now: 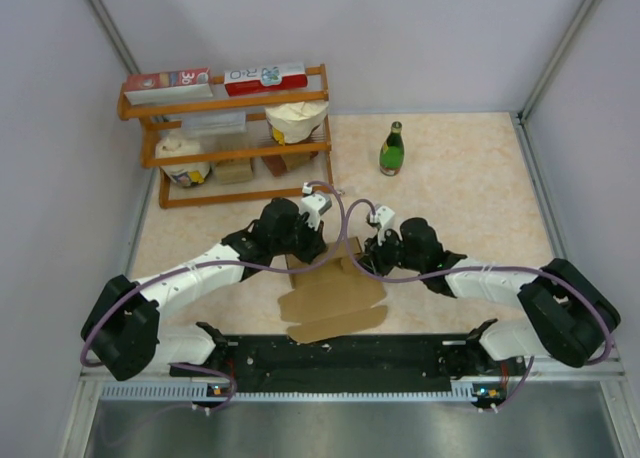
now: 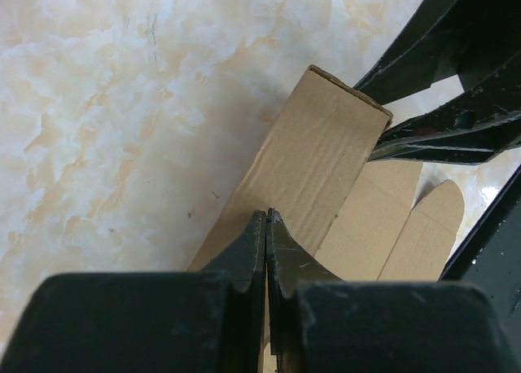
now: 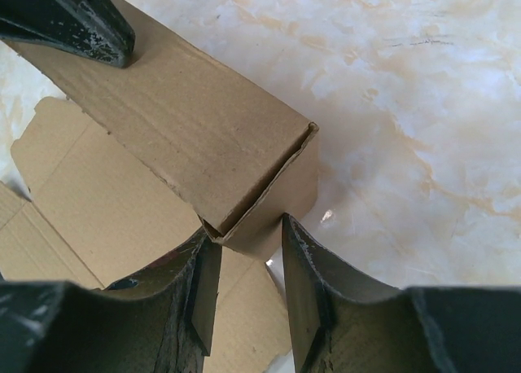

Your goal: Fold the paper box

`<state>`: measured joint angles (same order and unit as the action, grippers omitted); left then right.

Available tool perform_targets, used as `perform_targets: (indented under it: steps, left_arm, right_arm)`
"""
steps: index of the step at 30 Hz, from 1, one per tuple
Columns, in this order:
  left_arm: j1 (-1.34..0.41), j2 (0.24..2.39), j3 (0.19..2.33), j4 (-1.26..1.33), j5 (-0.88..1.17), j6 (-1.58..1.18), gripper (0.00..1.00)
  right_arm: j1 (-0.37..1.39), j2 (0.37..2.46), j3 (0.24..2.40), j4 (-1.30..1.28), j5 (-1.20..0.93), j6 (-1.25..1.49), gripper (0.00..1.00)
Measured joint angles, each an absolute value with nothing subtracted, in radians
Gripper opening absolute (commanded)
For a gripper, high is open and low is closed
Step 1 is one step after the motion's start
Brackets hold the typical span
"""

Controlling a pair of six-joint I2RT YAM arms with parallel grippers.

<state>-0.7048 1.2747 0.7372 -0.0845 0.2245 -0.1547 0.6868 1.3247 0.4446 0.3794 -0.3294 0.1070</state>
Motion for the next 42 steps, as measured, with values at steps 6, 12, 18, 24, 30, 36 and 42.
perform_targets:
  steps: [6, 12, 18, 24, 30, 36, 42]
  left_arm:
    - [-0.705, 1.275, 0.729, -0.079, 0.257, -0.163, 0.00]
    - [-0.705, 1.274, 0.712, -0.059, 0.283, -0.175, 0.00]
    - [-0.705, 1.264, 0.698, -0.050, 0.300, -0.183, 0.00]
    - [-0.705, 1.251, 0.689, -0.053, 0.303, -0.184, 0.00]
    - [-0.705, 1.245, 0.684, -0.054, 0.310, -0.186, 0.00]
    - [-0.705, 1.239, 0.678, -0.054, 0.324, -0.197, 0.00]
    - [-0.705, 1.231, 0.669, -0.056, 0.325, -0.206, 0.00]
  right_arm:
    - [0.693, 1.365, 0.445, 0.442, -0.320, 0.106, 0.35]
    - [0.699, 1.414, 0.444, 0.513, -0.308, 0.105, 0.35]
    - [0.704, 1.444, 0.412, 0.619, -0.297, 0.107, 0.35]
    - [0.705, 1.483, 0.391, 0.724, -0.291, 0.109, 0.36]
    - [0.705, 1.539, 0.386, 0.825, -0.289, 0.120, 0.38]
    - [0.706, 1.595, 0.385, 0.928, -0.288, 0.142, 0.41]
    - [0.709, 1.650, 0.385, 1.007, -0.287, 0.154, 0.38]
